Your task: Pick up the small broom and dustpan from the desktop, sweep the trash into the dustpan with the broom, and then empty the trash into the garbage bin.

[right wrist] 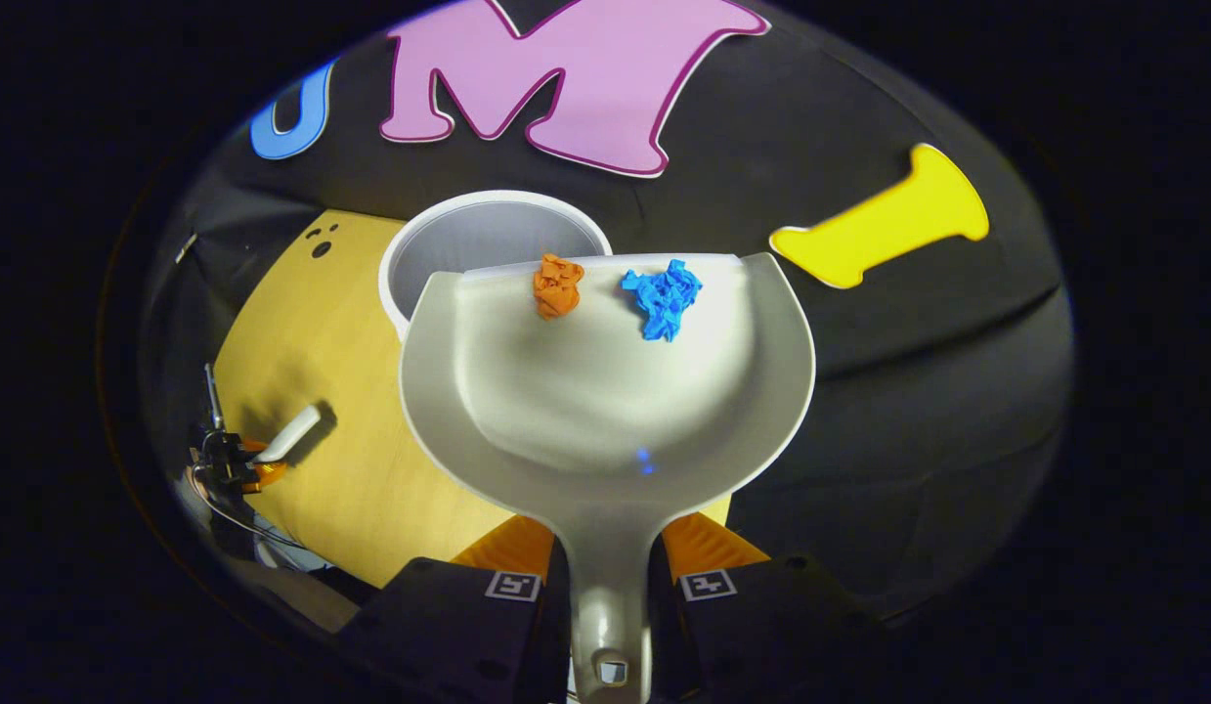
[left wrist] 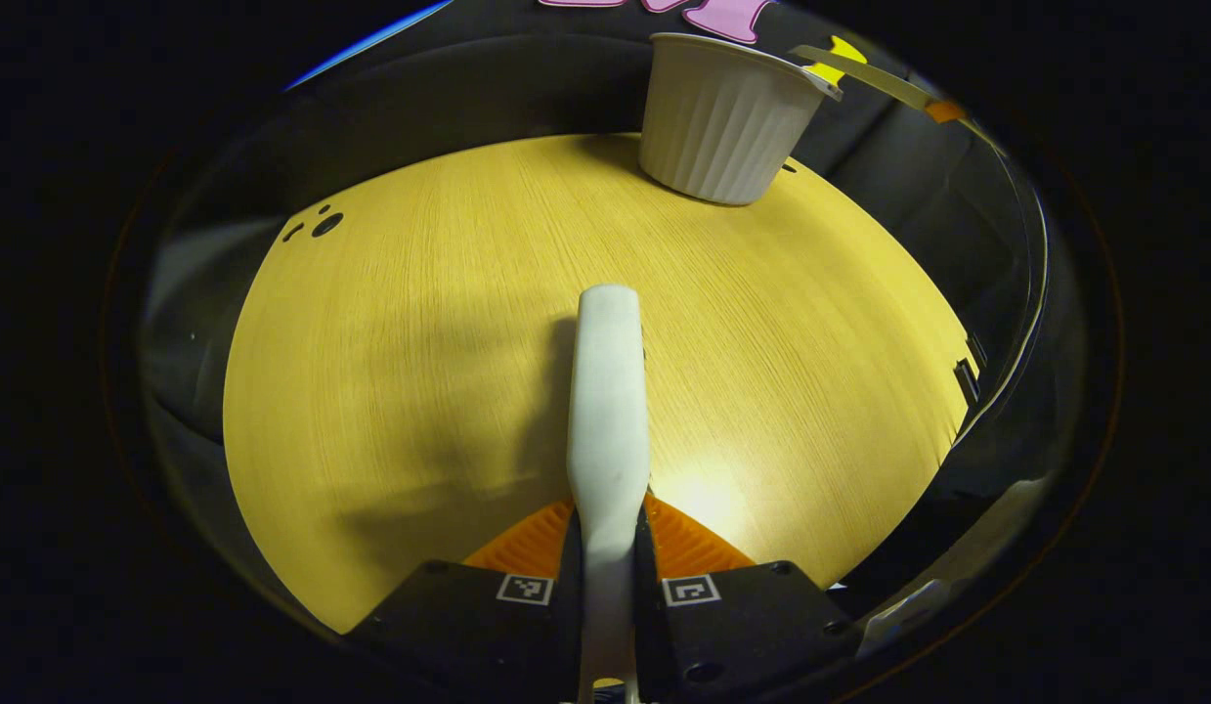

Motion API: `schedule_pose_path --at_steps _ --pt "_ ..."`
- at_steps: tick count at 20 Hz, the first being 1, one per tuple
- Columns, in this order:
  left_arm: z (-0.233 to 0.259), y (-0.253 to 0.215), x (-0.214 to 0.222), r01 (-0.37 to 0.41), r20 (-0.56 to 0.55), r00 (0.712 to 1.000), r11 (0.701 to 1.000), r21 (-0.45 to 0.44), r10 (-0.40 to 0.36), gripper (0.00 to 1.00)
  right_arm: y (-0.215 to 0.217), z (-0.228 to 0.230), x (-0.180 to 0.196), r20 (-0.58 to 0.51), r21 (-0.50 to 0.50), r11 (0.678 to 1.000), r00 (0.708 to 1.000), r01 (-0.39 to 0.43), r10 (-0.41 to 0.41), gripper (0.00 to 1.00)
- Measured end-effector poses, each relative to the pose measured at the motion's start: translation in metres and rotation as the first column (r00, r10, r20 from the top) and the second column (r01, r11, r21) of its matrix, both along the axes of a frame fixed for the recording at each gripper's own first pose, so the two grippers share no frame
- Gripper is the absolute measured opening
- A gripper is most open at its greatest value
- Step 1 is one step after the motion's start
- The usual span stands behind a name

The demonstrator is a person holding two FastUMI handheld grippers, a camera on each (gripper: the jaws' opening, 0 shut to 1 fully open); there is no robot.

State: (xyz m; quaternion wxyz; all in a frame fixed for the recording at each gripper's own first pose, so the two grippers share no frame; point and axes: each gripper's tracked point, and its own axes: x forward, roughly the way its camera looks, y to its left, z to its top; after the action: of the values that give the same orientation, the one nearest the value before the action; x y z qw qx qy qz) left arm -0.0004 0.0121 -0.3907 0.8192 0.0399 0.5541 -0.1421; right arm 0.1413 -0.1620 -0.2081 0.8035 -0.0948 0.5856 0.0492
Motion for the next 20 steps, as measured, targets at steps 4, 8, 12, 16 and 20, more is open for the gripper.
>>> schedule_pose_path --at_steps 4,8,12,16,20 --pt "-0.001 0.001 0.002 0.007 -0.001 1.0 1.0 -0.004 -0.007 0.26 0.001 -0.001 0.03 -0.072 -0.079 0.993 0.994 -0.084 0.078 0.33" --pt "-0.003 0.002 0.008 0.012 0.0 1.0 1.0 0.0 -0.012 0.27 0.001 -0.007 0.045 -0.173 -0.139 0.973 0.972 -0.186 0.161 0.33" --pt "-0.005 0.008 0.015 0.019 -0.004 1.0 1.0 0.005 -0.019 0.28 0.001 -0.011 0.051 -0.251 -0.153 0.961 0.95 -0.229 0.187 0.36" --pt "-0.008 0.007 0.016 0.023 -0.009 1.0 1.0 0.004 -0.023 0.27 0.005 -0.016 0.054 -0.259 -0.139 0.964 0.948 -0.227 0.186 0.36" --pt "-0.009 0.006 0.017 0.021 -0.017 1.0 1.0 0.004 -0.021 0.27 0.006 -0.017 0.056 -0.255 -0.13 0.964 0.948 -0.231 0.192 0.36"
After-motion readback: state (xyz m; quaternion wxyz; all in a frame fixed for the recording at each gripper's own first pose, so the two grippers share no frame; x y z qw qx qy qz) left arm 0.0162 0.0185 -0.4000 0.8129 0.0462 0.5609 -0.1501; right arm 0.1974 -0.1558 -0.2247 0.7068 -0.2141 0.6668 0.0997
